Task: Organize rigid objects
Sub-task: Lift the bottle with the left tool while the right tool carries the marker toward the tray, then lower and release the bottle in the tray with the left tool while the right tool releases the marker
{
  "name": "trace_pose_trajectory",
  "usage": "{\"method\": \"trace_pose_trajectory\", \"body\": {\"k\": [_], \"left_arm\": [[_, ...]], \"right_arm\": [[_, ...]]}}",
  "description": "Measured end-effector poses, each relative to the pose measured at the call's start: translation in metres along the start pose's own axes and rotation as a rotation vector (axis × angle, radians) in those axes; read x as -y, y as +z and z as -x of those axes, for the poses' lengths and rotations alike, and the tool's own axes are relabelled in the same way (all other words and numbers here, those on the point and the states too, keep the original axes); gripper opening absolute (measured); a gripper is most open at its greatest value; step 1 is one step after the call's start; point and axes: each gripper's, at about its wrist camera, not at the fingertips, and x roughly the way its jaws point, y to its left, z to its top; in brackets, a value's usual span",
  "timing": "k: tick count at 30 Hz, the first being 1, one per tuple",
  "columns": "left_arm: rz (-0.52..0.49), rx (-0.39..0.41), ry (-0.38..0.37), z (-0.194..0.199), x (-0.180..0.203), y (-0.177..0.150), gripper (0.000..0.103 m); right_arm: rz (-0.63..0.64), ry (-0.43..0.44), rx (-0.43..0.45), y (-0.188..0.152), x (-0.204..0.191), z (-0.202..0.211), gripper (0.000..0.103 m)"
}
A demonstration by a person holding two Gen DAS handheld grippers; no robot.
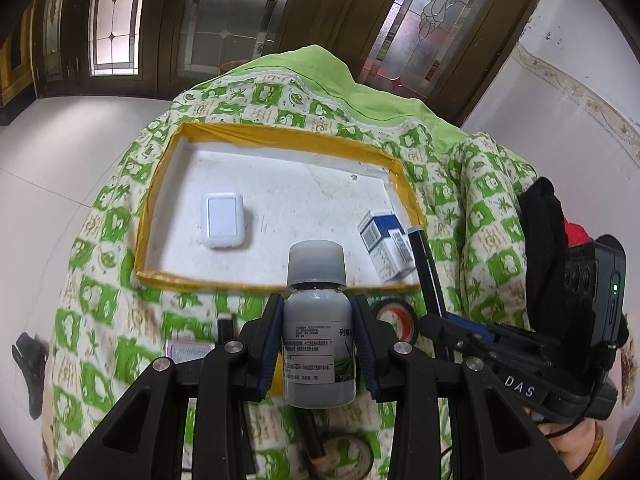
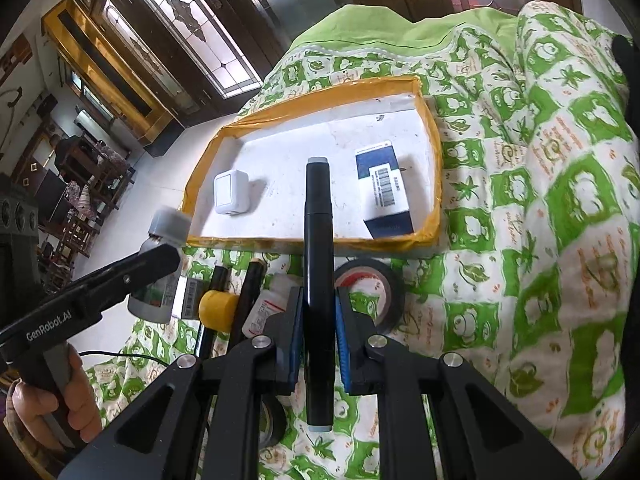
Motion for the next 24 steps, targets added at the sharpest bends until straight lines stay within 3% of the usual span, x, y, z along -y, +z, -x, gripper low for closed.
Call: {"method": "trace_pose_trajectory", "body": {"k": [13,24], "left_arm": [[0.054,-0.025,0.003,-0.039,-0.009,0.047,0.036],[0.068,-0.045,0.018,-0.081,-0.010,0.068,0.036]], "right_arm": [[-0.070,0.071,-0.033,0.053,0.005,-0.036,0.014],[-0.056,0.070,-0.015,0.091,0.000,-0.066,0.014]]}}
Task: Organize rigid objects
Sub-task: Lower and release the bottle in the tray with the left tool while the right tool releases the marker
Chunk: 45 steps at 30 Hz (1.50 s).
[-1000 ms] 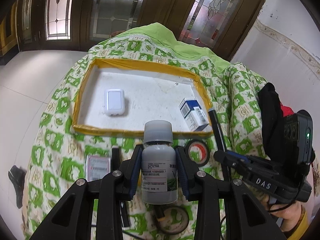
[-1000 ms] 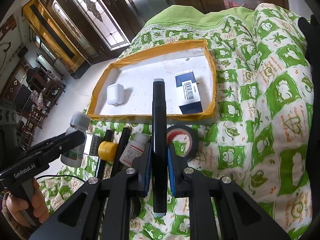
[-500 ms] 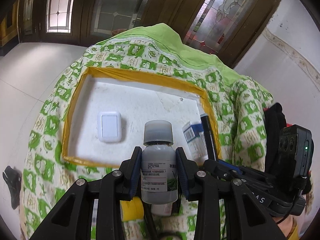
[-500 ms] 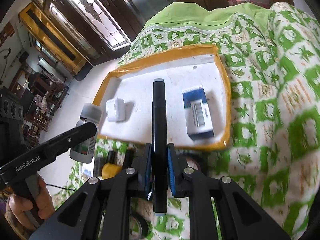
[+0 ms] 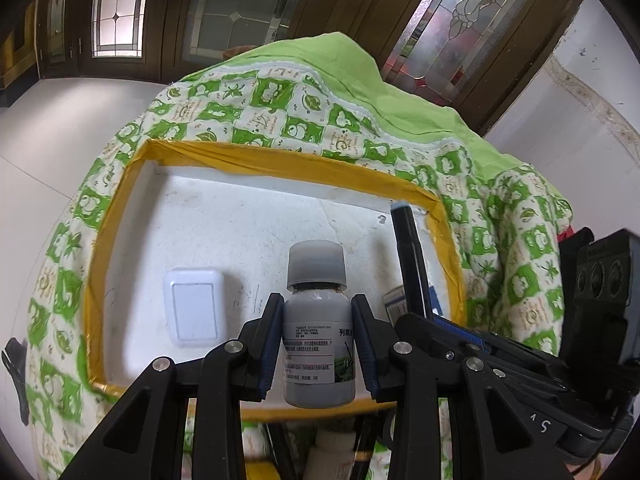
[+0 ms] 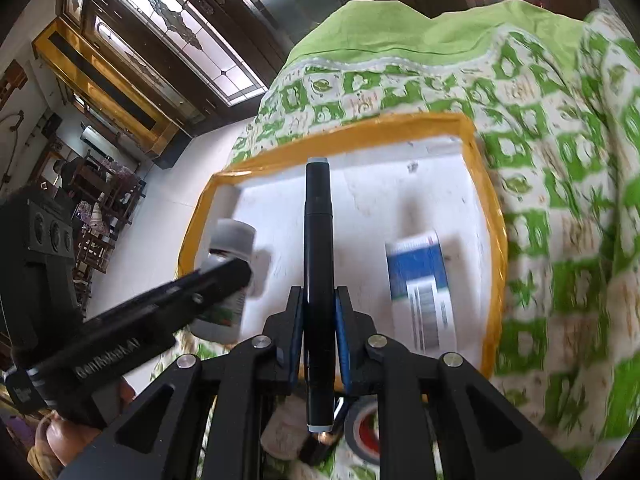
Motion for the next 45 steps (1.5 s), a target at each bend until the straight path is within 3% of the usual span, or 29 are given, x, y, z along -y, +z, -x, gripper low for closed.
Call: {"method": "trace_pose_trajectory", "body": {"k": [13,24,31,32,35,37,42,44,45], "left_arm": [[0.007,-0.039,0.071,-0.029,-0.023,-0.009,0.036],[0.012,-0.036,0.123,-0.028,-0.039,-0.007,0.036],[0.060,-0.044,0.108,-0.028,-0.047,-0.011,0.036],[0.063,-0.043,0.106,-0.026,-0.047,-0.011,0.040],[0.082,-0.032,0.076,-0.019,-0.047,-0.009,0.057],[0.092,-0.014,0.066,-0.012,-0.046,-0.009,0.062],[0.086,-0.001,0.062,0.006,-0.043,-0.013,0.064],[0.089,0.005,0.064,0.015,-0.044,-0.018,0.067],[0.091,0.008,0.061,0.020,-0.045,-0.021,0.069]], "right_arm": [[0.019,-0.061,-0.073,-0.003,0.009,-0.042,0.014],[0.043,-0.103,-0.016,0.007,0.015,-0.047,0.014],[0.039,-0.085,-0.002,0.004,0.013,-0.045,0.015],[0.038,-0.085,0.000,0.004,0.013,-0.045,0.015],[0.032,-0.073,0.010,0.003,0.014,-0.041,0.025],[0.035,-0.070,0.024,0.001,0.012,-0.036,0.036],[0.036,-0.050,0.066,-0.007,0.008,-0.019,0.036],[0.021,-0.038,0.086,-0.009,0.007,-0.009,0.040],[0.016,-0.034,0.102,-0.011,0.006,-0.003,0.048]]}}
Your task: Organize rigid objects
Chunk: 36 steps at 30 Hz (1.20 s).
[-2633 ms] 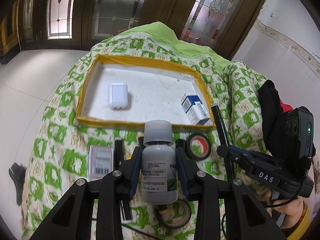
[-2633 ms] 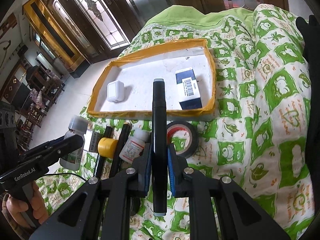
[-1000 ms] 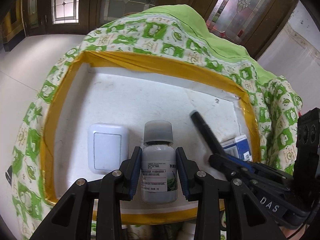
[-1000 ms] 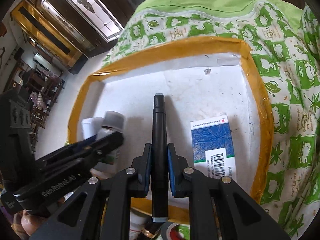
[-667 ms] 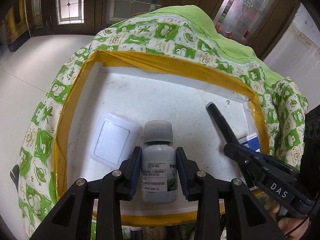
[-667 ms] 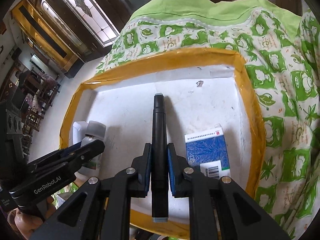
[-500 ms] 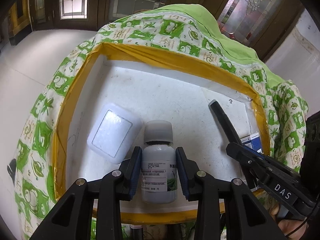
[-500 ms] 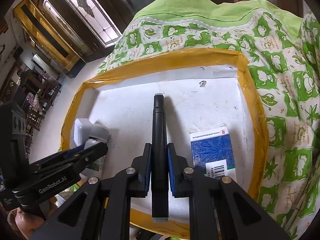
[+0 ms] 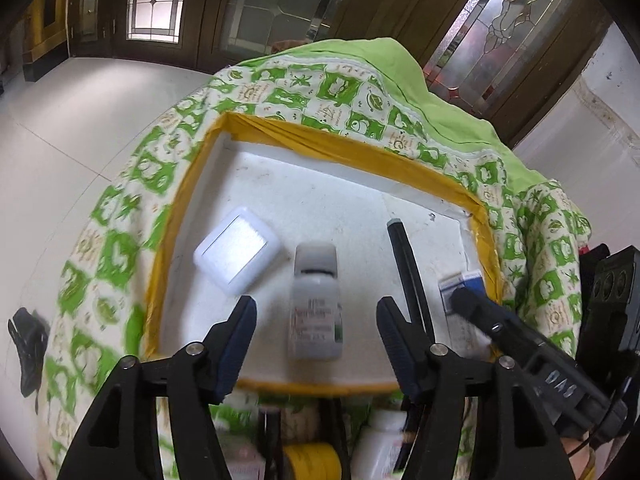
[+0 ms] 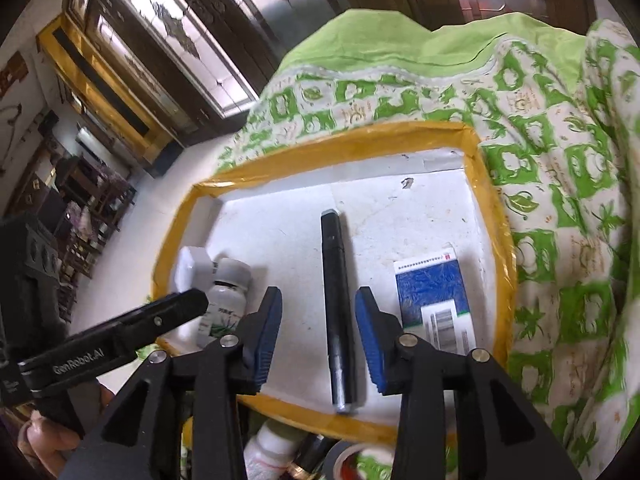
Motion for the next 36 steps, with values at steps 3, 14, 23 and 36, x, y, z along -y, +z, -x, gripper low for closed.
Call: {"method": "trace_pose_trajectory", "body": {"k": [3,14,23,36], "left_arm": [[0.006,0.023,0.008,0.018,-0.006,-0.014,0.076],[0.052,0.054,0.016,0.063,-0.035,-0.088,0.081],[0.068,0.107,0.021,0.080,-0.046,-0.118,0.081],[-0.094,0.100,0.128,0.056,-0.021,-0.109,0.074]], "right_arm": [[-0.010,0.018,0.044,-0.004,-0.003,0.019,0.066],[-0.054,0.043,0.048,-0.050,-0.007,0.059,0.082],[-0.060,0.040,-0.011,-0.098,-0.011,0.074,0.084],[-0.053,0.052,-0.090,-0.132,-0.017,0.081,0.084]]}}
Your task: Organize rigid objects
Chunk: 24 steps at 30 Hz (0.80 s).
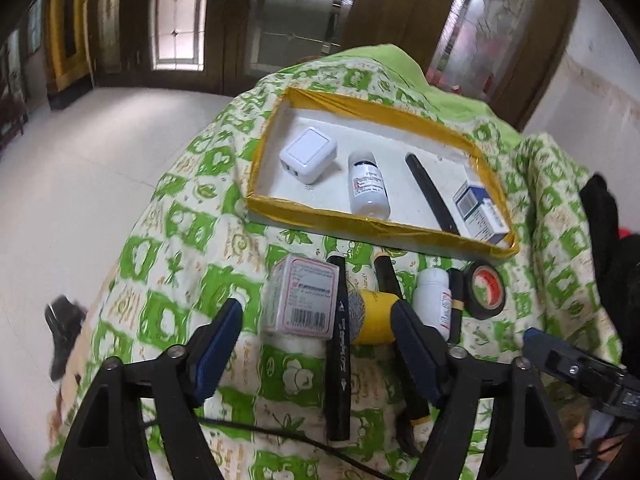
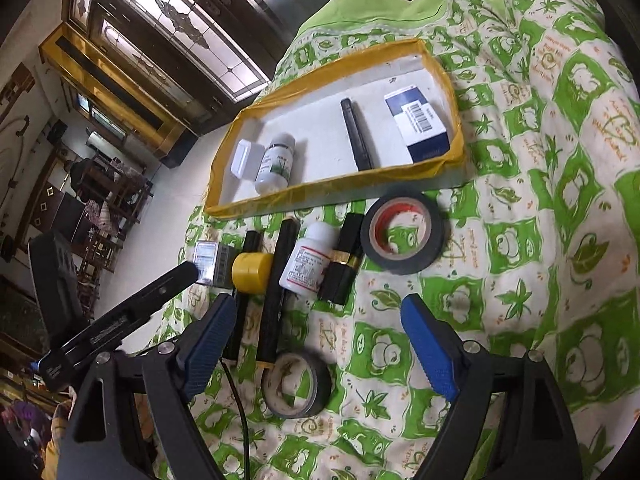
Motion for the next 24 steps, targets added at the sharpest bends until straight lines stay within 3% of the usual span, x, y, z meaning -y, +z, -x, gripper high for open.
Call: {"method": "trace_pose_trajectory", "body": {"k": [2,6,15,20,24], "left_arm": [[-0.024,-0.021,0.014,-0.009,0.004,0.002,0.060],[-0.008,-0.066,0.027,-0.023,-0.001,0.004,0.043],[0.049,-0.049,-0.032,-0.013,-0.010,0.002,0.041],[0.042,-0.009,-0.144,0.011,-0.001,-0.009,0.041],[0.043,-0.013,-0.178,0.016,0.005,-0.015,0.041]], "right_arm": [[-0.004,-0.004,-0.003,0.001,0.001,-0.001,0.084],[-0.022,-0.004,-0.007,0.001,0.005,-0.002,0.084],[-0.066,-0.032,0.007,0.007,0.019,-0.002,0.084],[-0.112,-0.047,0.037,0.015,0.034,0.004,0.084],[-0.113,-0.071,0.039,0.025,0.040,-0.001,0.079]]}}
